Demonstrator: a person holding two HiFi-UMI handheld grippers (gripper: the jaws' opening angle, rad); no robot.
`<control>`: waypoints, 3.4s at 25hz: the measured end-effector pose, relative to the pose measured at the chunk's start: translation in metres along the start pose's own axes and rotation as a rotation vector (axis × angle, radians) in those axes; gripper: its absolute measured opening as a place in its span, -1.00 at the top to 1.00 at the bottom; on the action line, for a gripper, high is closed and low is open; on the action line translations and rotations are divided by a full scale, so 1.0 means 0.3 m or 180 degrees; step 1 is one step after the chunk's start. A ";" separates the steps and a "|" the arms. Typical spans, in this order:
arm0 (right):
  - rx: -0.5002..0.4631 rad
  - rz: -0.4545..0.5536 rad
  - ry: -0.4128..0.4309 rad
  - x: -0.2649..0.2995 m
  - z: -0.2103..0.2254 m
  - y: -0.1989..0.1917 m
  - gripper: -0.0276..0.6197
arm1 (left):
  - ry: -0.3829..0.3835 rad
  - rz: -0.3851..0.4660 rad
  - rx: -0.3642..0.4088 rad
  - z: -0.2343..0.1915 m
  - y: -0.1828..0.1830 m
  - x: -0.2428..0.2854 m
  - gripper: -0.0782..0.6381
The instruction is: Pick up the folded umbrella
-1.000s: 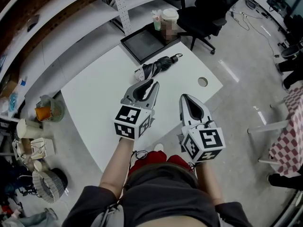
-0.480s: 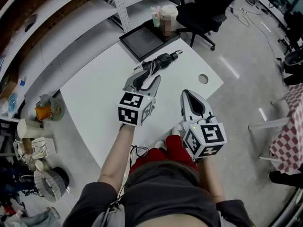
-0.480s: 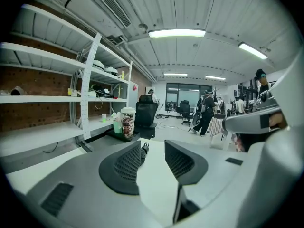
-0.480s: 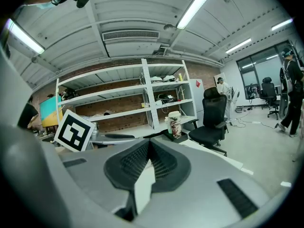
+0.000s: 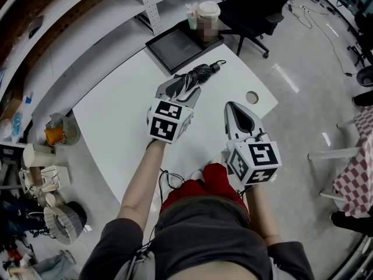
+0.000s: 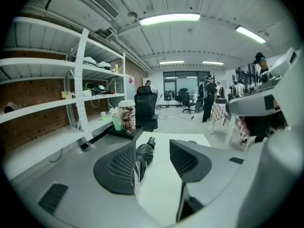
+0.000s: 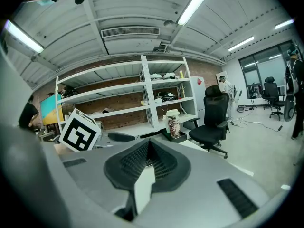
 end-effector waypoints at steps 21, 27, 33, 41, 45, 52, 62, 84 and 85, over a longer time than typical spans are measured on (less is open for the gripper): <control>0.0075 -0.0273 0.0257 0.212 0.133 -0.028 0.86 | -0.0108 -0.0635 0.0337 -0.096 -0.051 0.265 0.09; 0.0095 -0.0355 0.0310 0.260 0.167 -0.038 0.86 | -0.0199 -0.0844 0.0378 -0.114 -0.080 0.337 0.09; 0.0144 -0.0428 0.0355 0.300 0.200 -0.059 0.86 | -0.0226 -0.1046 0.0326 -0.137 -0.125 0.400 0.07; 0.0186 -0.0522 0.0416 0.343 0.220 -0.080 0.86 | -0.0243 -0.1286 0.0500 -0.158 -0.156 0.448 0.06; 0.0198 -0.0565 0.0445 0.361 0.223 -0.093 0.86 | -0.0295 -0.1432 0.0573 -0.169 -0.166 0.466 0.06; 0.0228 -0.0601 0.0464 0.379 0.231 -0.101 0.86 | -0.0403 -0.1791 0.0832 -0.171 -0.186 0.501 0.05; 0.0252 -0.0672 0.0458 0.388 0.251 -0.118 0.86 | -0.0624 -0.2125 0.1046 -0.174 -0.203 0.553 0.05; 0.0279 -0.0735 0.0384 0.402 0.275 -0.131 0.86 | -0.1035 -0.2210 0.0977 -0.184 -0.223 0.615 0.00; 0.0282 -0.0743 0.0381 0.404 0.274 -0.131 0.86 | -0.1023 -0.2168 0.0975 -0.184 -0.223 0.612 0.00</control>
Point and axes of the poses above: the fingertips, and each gripper's own axes: x forward along the fingers, z to its right, y out of its top, the point moved 7 cm from there along -x, backward along the fingers, and after that the axes turned 1 degree about z, right-handed, at the moved point
